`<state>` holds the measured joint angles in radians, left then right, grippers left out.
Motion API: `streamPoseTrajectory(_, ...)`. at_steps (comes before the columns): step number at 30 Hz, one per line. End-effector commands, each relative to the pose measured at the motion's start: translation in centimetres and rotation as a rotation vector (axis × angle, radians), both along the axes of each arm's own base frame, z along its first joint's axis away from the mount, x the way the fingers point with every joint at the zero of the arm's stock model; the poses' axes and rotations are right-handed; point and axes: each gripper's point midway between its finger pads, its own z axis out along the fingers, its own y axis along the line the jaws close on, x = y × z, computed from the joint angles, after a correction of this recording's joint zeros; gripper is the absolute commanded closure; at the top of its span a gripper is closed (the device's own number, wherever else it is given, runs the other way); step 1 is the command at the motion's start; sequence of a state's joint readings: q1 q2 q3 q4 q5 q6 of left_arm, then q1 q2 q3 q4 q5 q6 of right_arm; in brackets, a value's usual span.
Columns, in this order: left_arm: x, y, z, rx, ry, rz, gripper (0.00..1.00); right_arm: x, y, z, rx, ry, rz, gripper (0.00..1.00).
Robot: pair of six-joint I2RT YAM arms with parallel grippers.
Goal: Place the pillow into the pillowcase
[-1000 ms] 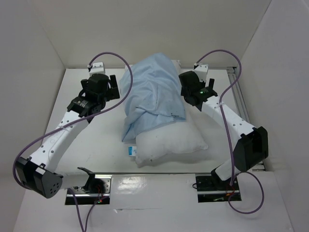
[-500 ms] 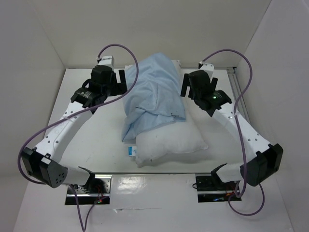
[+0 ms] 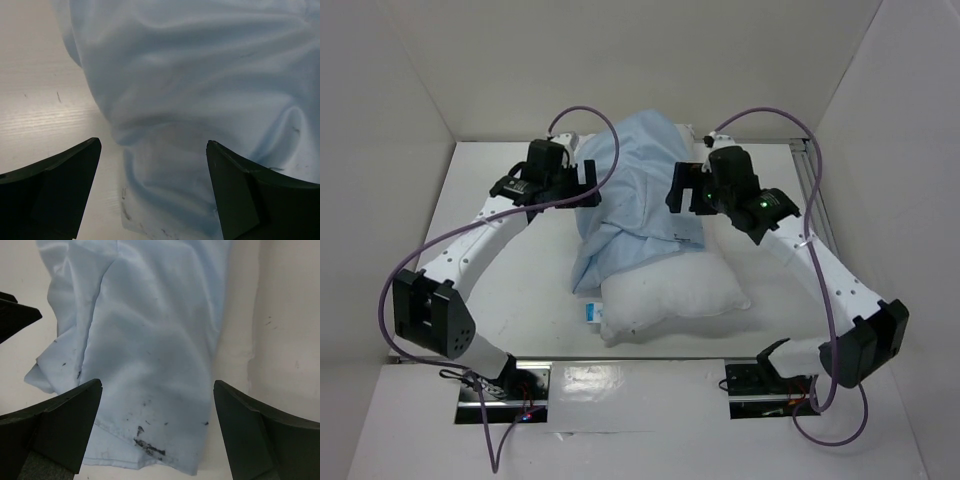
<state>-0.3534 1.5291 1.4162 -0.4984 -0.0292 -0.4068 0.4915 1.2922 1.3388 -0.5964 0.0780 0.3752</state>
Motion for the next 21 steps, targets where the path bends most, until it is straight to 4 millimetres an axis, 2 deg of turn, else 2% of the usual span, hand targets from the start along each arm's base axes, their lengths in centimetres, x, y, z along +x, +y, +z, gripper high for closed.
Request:
streamPoseTrajectory(1,-1.0,0.2,0.6,-0.100,-0.006,-0.004,0.00,0.3,3.8,1.9,0.057,-0.051,0.104,0.00)
streamPoseTrajectory(2,-1.7,1.8,0.5,-0.125,-0.003,0.035,0.00,0.1,5.4,1.8,0.048,-0.058,0.128,0.00)
streamPoseTrajectory(4,-2.4,2.8,0.6,-0.188,-0.007,0.040,0.00,0.7,6.2,2.2,0.012,-0.086,0.091,0.00)
streamPoseTrajectory(5,-3.3,4.1,-0.2,-0.210,0.015,0.075,0.00,0.6,7.8,1.1,-0.013,-0.067,0.114,0.00)
streamPoseTrajectory(8,-4.3,4.3,-1.4,-0.270,0.053,0.066,0.00,1.1,9.3,0.3,-0.069,-0.072,0.090,0.03)
streamPoseTrajectory(9,-4.9,4.7,-2.3,-0.276,0.075,0.072,0.00,1.0,10.2,-1.0,-0.094,-0.047,0.091,0.05)
streamPoseTrajectory(10,-5.1,4.4,-2.6,-0.296,0.089,0.068,0.00,1.5,10.3,-0.9,-0.099,-0.052,0.079,0.16)
streamPoseTrajectory(11,-5.3,4.2,-2.8,-0.319,0.098,0.049,0.00,1.3,10.8,-1.4,-0.103,-0.043,0.079,0.22)
streamPoseTrajectory(13,-5.4,3.9,-2.9,-0.334,0.104,0.042,0.00,1.5,11.2,-1.9,-0.115,-0.040,0.077,0.44)
streamPoseTrajectory(14,-5.3,4.2,-2.9,-0.335,0.102,0.051,0.00,1.6,11.1,-1.9,-0.120,-0.044,0.068,0.69)
streamPoseTrajectory(17,-4.3,4.8,-2.3,-0.324,0.082,0.076,0.00,1.4,12.7,0.6,-0.069,-0.092,0.108,0.97)
streamPoseTrajectory(18,-3.6,5.8,-2.1,-0.320,0.072,0.107,0.00,1.3,13.3,1.5,-0.056,-0.112,0.151,1.00)
streamPoseTrajectory(19,-2.5,5.7,-0.6,-0.326,0.025,0.099,0.00,0.9,14.2,3.0,-0.037,-0.138,0.186,1.00)
streamPoseTrajectory(20,-1.5,6.4,0.0,-0.329,0.003,0.114,0.00,0.3,14.9,3.7,-0.022,-0.147,0.208,1.00)
streamPoseTrajectory(21,0.0,7.0,-0.8,-0.337,0.021,0.145,0.00,0.2,15.2,4.2,-0.017,-0.157,0.230,1.00)
